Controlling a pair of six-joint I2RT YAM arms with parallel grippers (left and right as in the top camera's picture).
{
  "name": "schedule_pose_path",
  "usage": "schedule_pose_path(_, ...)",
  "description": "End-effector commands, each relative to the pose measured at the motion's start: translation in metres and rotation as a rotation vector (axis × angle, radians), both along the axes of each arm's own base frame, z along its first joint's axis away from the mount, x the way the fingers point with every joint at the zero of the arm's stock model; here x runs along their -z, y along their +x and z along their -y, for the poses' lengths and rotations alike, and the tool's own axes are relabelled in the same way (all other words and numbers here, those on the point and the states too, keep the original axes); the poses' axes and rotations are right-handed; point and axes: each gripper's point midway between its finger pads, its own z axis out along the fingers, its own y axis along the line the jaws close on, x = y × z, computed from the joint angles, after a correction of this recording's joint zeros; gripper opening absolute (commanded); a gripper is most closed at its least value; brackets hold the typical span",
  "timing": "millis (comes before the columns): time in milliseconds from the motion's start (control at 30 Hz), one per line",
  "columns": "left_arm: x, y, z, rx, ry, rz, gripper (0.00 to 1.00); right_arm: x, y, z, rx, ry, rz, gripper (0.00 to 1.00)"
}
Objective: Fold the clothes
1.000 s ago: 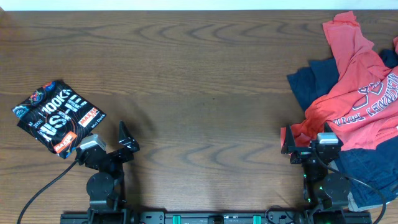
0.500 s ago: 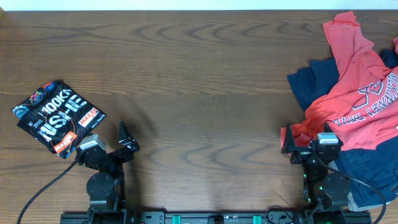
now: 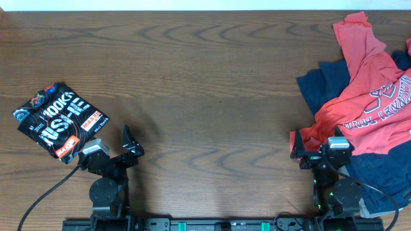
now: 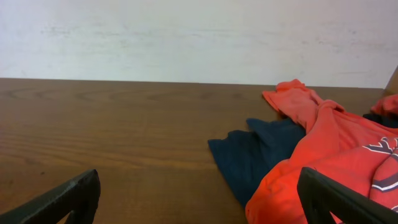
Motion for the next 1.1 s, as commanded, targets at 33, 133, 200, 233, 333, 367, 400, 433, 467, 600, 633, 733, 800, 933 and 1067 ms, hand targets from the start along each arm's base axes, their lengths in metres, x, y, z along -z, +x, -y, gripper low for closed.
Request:
schedule_pose_path(33,0.02,0.001,0.0,0.0,-0.008,-0.046,0.98,0.002,0.0,0.0,-0.005,0.022,-0.008,0.99)
schedule_pose_path(133,0.019,0.001,0.001,0.003,-0.008,-0.046,0.98,0.002,0.0,-0.004,-0.021,0.079,-0.012,0.99)
schedule_pose_path(200,0.018,0.001,0.008,0.045,-0.013,-0.05,0.98,0.0,0.0,-0.004,-0.025,0.08,-0.01,0.99)
schedule_pose_path(233,0.015,0.001,0.013,0.072,-0.018,-0.051,0.98,0.0,-0.001,-0.004,-0.022,0.079,-0.015,0.99)
schedule_pose_path(333,0.004,-0.001,0.021,0.119,-0.025,-0.051,0.98,-0.004,-0.003,0.002,0.01,0.073,-0.046,0.99)
schedule_pose_path(367,0.001,-0.002,0.023,0.129,-0.026,-0.054,0.98,-0.005,-0.004,0.005,0.028,0.07,-0.067,0.99)
schedule_pose_path(400,-0.004,-0.003,0.023,0.132,-0.027,-0.064,0.98,-0.005,-0.004,0.007,0.044,0.066,-0.089,0.99)
schedule_pose_path(433,-0.007,-0.005,0.023,0.132,-0.028,-0.078,0.98,-0.006,-0.005,0.01,0.059,0.062,-0.114,0.99)
schedule_pose_path(467,-0.011,-0.007,0.023,0.131,-0.029,-0.097,0.98,-0.008,-0.005,0.011,0.069,0.057,-0.14,0.99)
schedule_pose_path(600,-0.022,-0.014,0.023,0.129,-0.035,-0.203,0.98,-0.014,0.001,0.015,0.094,0.04,-0.251,0.99)
schedule_pose_path(633,-0.024,-0.015,0.023,0.129,-0.037,-0.236,0.98,-0.014,0.004,0.014,0.096,0.035,-0.291,0.99)
schedule_pose_path(733,-0.026,-0.014,0.023,0.127,-0.043,-0.342,0.98,-0.009,0.014,0.015,0.104,0.016,-0.418,0.99)
schedule_pose_path(800,-0.024,-0.013,0.023,0.125,-0.048,-0.426,0.98,0.0,0.019,0.016,0.116,-0.001,-0.528,0.99)
schedule_pose_path(933,-0.014,-0.011,0.023,0.122,-0.058,-0.59,0.98,0.022,0.027,0.019,0.141,-0.041,-0.758,0.99)
schedule_pose_path(1067,-0.006,-0.005,0.023,0.12,-0.064,-0.674,0.98,0.045,0.035,0.013,0.118,-0.048,-0.894,0.99)
